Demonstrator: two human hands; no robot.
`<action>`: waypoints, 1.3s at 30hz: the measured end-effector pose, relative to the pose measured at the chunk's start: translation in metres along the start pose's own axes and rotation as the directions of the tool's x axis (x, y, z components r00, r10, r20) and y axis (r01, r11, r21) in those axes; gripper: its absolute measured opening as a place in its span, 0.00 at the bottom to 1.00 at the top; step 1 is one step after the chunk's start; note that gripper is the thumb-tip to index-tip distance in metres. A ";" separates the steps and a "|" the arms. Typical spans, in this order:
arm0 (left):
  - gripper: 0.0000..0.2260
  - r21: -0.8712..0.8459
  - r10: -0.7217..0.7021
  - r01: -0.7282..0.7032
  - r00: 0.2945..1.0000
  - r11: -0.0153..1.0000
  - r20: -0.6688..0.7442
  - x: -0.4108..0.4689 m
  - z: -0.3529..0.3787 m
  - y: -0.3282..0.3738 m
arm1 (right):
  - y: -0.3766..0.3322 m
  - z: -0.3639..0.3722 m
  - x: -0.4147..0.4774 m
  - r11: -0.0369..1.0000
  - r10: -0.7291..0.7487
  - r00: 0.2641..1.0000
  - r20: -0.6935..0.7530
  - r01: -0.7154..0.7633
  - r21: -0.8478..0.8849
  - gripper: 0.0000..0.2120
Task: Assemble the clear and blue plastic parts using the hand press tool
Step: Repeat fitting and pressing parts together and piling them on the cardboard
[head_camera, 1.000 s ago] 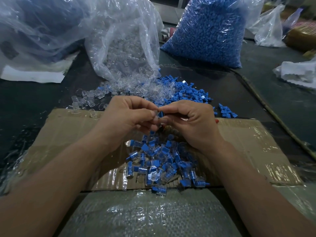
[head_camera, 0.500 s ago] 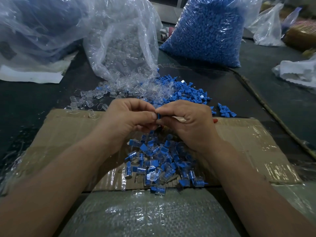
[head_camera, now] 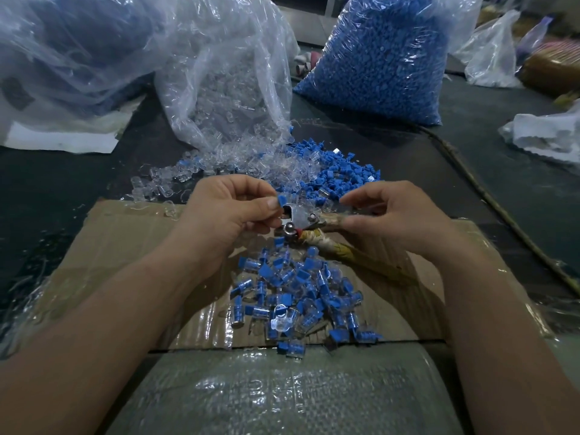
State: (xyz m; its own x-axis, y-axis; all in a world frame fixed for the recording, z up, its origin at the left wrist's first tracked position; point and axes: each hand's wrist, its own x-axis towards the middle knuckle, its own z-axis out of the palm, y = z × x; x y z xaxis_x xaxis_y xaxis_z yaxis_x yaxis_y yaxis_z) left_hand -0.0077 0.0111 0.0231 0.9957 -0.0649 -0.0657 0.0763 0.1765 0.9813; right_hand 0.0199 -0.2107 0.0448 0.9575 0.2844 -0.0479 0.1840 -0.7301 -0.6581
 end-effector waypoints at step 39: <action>0.06 0.025 0.157 -0.155 0.974 0.988 -0.162 0.000 -0.001 0.000 | -0.007 0.029 0.003 0.905 -0.242 0.962 -0.129 0.176 -0.387 0.12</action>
State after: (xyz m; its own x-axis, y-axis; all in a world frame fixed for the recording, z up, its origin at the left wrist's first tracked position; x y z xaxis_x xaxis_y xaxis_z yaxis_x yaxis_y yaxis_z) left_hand -0.0076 0.0122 0.0232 0.9905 0.1237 0.0606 -0.0802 0.1601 0.9838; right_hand 0.0153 -0.1872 0.0274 0.9047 0.3703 0.2105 0.4213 -0.8512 -0.3131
